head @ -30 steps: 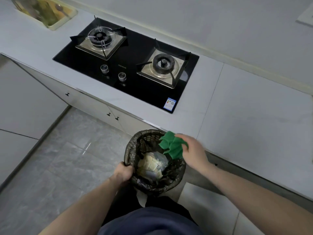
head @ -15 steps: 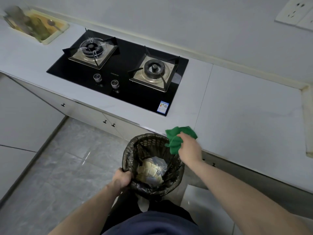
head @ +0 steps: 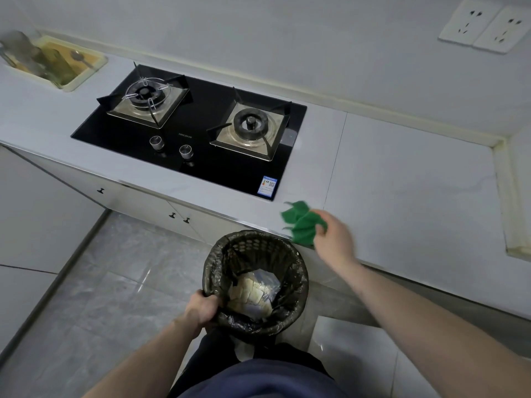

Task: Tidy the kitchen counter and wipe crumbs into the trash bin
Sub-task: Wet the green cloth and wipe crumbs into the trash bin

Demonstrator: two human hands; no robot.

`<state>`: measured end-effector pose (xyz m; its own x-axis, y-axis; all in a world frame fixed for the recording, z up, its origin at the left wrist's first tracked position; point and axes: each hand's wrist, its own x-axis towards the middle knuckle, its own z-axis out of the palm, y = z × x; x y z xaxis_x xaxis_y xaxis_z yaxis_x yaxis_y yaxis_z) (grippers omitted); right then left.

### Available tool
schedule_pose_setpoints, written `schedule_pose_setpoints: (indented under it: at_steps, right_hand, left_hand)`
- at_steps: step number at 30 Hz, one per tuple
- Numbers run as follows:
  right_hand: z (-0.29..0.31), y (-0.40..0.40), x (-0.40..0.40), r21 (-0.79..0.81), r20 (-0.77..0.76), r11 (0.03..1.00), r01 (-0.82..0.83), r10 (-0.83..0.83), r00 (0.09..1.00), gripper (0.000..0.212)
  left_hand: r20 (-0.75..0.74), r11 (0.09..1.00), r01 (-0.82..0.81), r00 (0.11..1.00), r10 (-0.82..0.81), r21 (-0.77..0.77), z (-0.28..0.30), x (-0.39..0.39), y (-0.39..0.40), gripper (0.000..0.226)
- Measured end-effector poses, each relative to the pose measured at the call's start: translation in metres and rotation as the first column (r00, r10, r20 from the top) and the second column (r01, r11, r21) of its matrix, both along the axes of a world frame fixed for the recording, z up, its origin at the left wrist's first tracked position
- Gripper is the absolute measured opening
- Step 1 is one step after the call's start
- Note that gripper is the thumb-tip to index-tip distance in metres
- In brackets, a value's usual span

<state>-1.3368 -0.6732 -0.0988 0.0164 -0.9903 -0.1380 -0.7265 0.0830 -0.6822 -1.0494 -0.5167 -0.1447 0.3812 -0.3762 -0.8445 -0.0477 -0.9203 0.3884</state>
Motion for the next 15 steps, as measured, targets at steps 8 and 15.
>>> schedule_pose_setpoints:
  at_steps: [8, 15]
  right_hand:
    - [-0.018, -0.013, -0.116, 0.097, -0.330, 0.960, 0.261, -0.217, 0.919, 0.049]
    - [-0.032, 0.035, -0.042, 0.057, -0.285, 0.969, 0.241, -0.215, 0.934, 0.026]
  left_hand:
    - [-0.008, 1.000, 0.002, 1.000, -0.002, 0.006, 0.010, -0.005, -0.001, 0.021]
    - [-0.023, 1.000, 0.001, 1.000, -0.001, 0.012, 0.011, -0.011, 0.000, 0.029]
